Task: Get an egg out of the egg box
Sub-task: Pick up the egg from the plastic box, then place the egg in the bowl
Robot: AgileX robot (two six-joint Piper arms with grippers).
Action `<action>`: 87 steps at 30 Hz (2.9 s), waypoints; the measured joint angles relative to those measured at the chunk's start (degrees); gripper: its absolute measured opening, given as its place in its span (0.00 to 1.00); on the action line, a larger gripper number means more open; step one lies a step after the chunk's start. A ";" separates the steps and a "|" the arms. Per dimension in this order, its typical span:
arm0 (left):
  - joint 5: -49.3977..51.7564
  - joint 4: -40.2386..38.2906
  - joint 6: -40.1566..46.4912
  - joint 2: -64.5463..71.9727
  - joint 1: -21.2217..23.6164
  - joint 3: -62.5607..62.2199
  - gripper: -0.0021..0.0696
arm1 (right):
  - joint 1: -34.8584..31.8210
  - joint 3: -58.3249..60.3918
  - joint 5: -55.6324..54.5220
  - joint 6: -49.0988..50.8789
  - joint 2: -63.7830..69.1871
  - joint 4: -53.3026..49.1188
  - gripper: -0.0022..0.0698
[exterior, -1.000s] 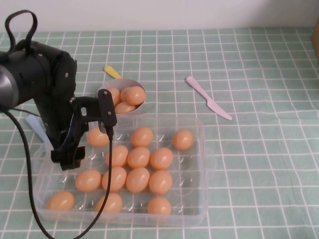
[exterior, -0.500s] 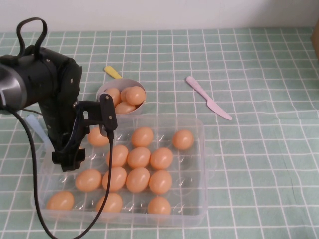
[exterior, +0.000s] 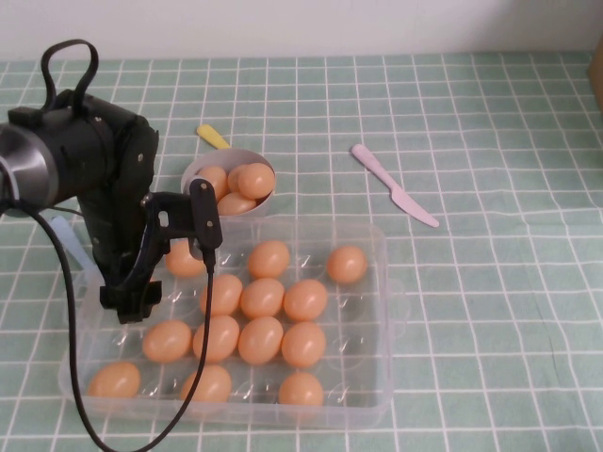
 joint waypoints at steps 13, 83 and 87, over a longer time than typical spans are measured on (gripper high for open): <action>-0.60 0.38 -0.18 1.21 0.00 -0.08 0.65 | 0.00 0.00 0.00 0.34 0.00 0.00 0.01; -20.13 -23.13 -9.10 13.59 5.30 -23.15 0.50 | 0.00 0.00 0.00 0.34 0.00 0.21 0.01; -19.98 -22.63 -9.10 13.91 5.30 -23.37 0.49 | 0.00 0.00 0.00 0.34 0.00 0.21 0.01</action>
